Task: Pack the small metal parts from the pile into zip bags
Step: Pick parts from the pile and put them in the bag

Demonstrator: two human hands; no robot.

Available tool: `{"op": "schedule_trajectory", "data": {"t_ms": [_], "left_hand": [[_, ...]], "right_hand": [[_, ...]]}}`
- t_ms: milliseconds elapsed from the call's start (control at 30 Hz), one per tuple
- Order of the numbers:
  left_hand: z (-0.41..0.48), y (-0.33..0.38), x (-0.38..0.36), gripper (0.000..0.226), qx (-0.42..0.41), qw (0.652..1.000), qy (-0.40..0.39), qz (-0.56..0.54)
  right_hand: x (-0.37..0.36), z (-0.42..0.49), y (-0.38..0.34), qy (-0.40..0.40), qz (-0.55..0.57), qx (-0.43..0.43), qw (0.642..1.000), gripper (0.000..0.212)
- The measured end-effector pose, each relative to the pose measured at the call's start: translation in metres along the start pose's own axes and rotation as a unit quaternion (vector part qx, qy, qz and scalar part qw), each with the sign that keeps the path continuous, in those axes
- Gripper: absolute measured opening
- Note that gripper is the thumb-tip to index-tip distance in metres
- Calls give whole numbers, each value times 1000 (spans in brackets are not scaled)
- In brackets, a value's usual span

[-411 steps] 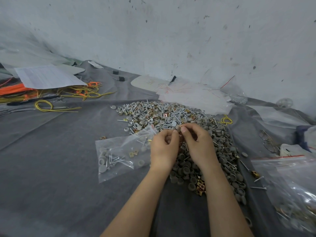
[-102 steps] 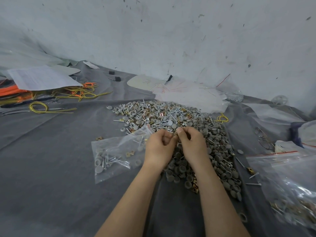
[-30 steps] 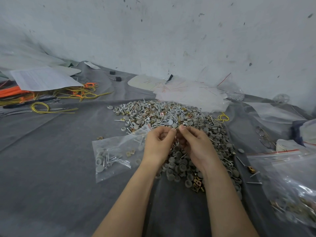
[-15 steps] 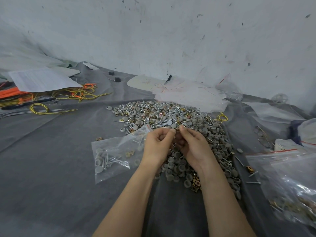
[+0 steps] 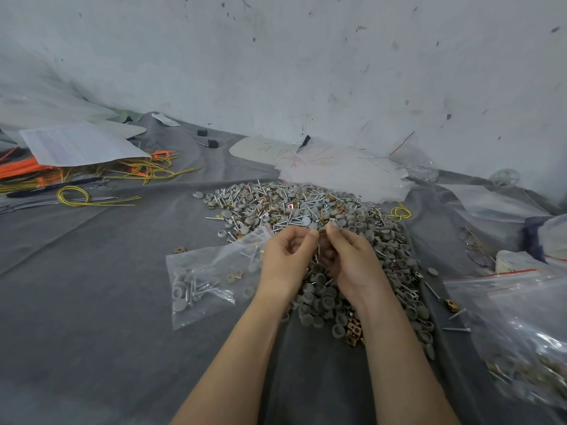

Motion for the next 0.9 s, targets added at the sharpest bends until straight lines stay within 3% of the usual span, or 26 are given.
{"op": "schedule_trajectory", "data": {"t_ms": [200, 400, 467, 600, 800, 900], "left_hand": [[-1, 0, -6, 25, 4, 998, -54, 41], [-2, 3, -8, 29, -4, 996, -87, 22], [-1, 0, -7, 32, 1, 996, -80, 37], [1, -10, -2, 21, 32, 997, -64, 28], [3, -14, -3, 18, 23, 994, -61, 84], [3, -13, -3, 19, 17, 991, -65, 114]], "right_hand": [[6, -1, -2, -16, -37, -4, 999, 29], [1, -2, 8, -41, 86, -89, 991, 32], [7, 0, 12, -16, 40, -90, 995, 33], [21, 2, 6, 70, -161, -30, 984, 17], [17, 1, 0, 74, -165, -11, 983, 16], [13, -2, -8, 61, -243, 33, 968, 20]]}}
Point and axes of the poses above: each hand's wrist, its own z-axis towards the middle knuckle, its own x-axis out of the back of the hand, y = z × x, the point moved 7 cm from there along z, towards the middle knuckle, and after that the axes turned 4 degrees about -y, right-handed, at the moved point
